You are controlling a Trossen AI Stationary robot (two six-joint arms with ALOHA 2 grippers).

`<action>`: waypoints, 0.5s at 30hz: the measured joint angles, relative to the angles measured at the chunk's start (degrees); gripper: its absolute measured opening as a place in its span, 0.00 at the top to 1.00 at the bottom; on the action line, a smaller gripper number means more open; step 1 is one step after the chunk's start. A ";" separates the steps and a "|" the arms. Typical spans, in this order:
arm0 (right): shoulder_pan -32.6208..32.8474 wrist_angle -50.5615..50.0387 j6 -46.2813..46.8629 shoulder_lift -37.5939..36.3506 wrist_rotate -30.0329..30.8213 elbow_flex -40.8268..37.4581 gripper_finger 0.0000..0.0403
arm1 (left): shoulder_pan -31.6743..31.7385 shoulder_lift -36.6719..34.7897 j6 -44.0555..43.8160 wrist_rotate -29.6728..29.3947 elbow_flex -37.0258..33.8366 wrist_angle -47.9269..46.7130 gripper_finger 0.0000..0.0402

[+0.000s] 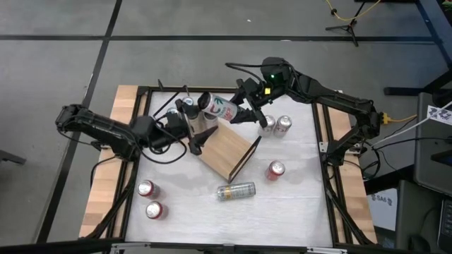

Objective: Place canned beverage on shelf
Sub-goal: Put the white-pink soda can aligned with the white-pink soda can on the shelf

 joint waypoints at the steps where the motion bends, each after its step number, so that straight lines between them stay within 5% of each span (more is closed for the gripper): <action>1: 0.00 0.12 -0.11 0.00 0.27 0.00 0.37 | 0.48 0.03 -0.02 0.46 0.00 0.43 0.10; 7: 0.00 1.70 -0.20 0.04 0.97 0.00 0.36 | 3.13 0.20 -0.95 1.90 0.00 1.60 0.10; 15: 0.09 3.24 -1.68 0.00 2.79 0.02 0.37 | 6.71 0.20 -1.14 12.91 0.00 5.49 0.10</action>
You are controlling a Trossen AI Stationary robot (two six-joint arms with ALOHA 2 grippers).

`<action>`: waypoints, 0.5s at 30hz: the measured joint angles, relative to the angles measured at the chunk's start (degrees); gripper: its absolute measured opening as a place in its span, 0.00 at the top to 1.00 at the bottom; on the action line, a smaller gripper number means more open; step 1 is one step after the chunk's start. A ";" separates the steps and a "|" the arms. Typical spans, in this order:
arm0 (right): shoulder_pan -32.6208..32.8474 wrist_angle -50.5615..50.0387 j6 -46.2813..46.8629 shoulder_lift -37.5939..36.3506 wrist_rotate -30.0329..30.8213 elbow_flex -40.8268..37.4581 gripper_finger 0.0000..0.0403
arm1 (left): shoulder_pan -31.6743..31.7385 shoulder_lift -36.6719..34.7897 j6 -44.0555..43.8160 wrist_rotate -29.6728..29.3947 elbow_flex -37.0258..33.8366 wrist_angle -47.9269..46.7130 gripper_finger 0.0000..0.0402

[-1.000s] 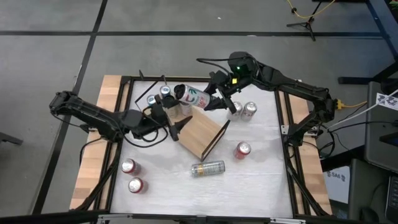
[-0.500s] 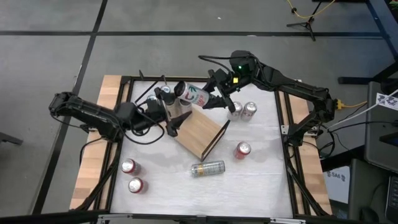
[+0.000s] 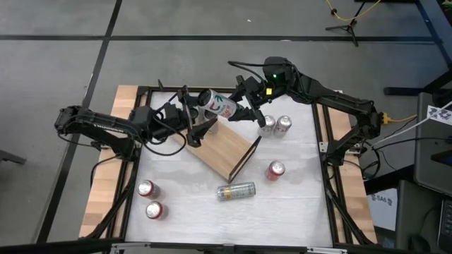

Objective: Place canned beverage on shelf
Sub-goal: Put the white-pink soda can aligned with the white-pink soda can on the shelf

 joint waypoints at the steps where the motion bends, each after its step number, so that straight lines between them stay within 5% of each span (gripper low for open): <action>1: 0.00 -0.12 0.00 0.00 0.06 0.00 0.36 | 0.25 0.00 -0.02 0.07 0.00 0.05 0.10; 15: -0.04 -0.65 -1.20 0.08 3.71 -0.02 0.36 | 4.09 7.87 0.03 0.46 0.02 12.89 0.10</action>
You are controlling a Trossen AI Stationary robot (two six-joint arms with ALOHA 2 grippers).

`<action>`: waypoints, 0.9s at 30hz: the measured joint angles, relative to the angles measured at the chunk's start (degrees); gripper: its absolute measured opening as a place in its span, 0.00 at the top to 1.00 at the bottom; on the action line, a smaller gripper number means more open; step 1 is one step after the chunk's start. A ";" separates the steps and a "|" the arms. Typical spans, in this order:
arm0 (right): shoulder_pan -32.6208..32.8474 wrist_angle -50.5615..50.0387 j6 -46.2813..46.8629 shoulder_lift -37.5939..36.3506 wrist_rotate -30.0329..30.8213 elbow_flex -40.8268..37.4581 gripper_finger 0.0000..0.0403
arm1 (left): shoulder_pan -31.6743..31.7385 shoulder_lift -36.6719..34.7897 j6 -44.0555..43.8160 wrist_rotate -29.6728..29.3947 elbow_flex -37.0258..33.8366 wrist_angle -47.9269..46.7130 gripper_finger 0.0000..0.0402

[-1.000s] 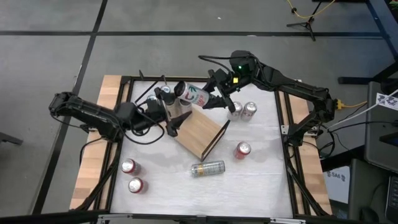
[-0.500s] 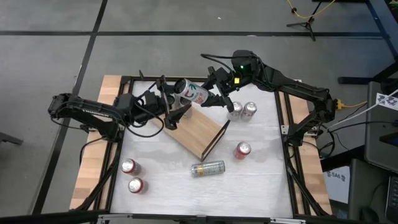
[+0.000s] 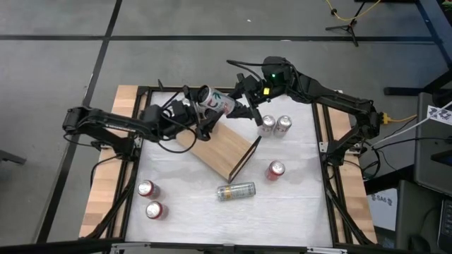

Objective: Place canned beverage on shelf
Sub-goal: Put the white-pink soda can aligned with the white-pink soda can on the shelf

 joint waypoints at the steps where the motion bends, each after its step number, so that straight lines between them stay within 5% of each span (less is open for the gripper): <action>1: 0.00 0.01 -0.09 -0.01 0.43 0.00 0.37 | 0.19 0.51 0.01 0.00 0.00 0.73 0.10; 27: 0.01 0.18 -1.60 2.05 1.75 -0.02 0.36 | 0.91 2.30 0.36 -0.65 0.02 3.34 0.16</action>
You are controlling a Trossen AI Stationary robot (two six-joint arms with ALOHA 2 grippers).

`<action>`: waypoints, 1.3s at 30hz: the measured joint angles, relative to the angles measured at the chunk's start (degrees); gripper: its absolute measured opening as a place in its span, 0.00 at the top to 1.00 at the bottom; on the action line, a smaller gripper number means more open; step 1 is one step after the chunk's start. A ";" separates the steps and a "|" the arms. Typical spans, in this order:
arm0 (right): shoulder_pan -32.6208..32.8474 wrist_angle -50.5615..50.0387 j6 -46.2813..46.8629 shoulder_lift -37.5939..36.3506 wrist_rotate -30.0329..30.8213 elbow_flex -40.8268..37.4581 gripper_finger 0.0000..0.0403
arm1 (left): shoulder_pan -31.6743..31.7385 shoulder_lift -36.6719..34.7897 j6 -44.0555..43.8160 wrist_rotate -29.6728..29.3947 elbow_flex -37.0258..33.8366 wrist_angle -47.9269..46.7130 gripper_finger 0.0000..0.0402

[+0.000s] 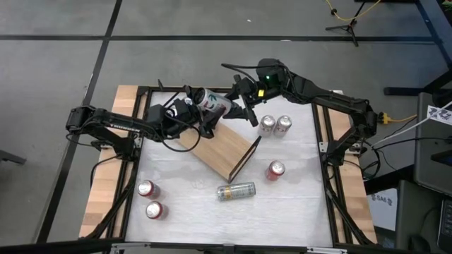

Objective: Place canned beverage on shelf
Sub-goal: Put the white-pink soda can aligned with the white-pink soda can on the shelf

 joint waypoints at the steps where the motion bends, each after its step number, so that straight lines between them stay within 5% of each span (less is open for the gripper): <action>1: 0.00 -0.06 0.00 0.01 -0.06 0.00 0.36 | 0.00 0.00 0.00 -0.01 0.00 0.00 0.17; 12: 0.01 -0.10 -0.23 0.01 -1.48 0.00 0.31 | -0.04 -0.07 -0.76 -0.08 0.00 0.03 0.39; 26: -0.10 -1.65 2.08 -0.71 -1.18 0.00 0.19 | -0.57 -0.01 0.26 -1.13 -0.02 -2.32 0.40; 34: -1.04 -7.44 1.67 -7.13 -0.26 0.04 0.18 | -4.27 -6.12 -0.25 -7.17 -0.04 -16.50 0.40; 39: -1.81 -9.82 1.51 -11.44 0.96 0.07 0.18 | -8.97 -10.57 -4.75 -17.16 -0.02 -31.27 0.40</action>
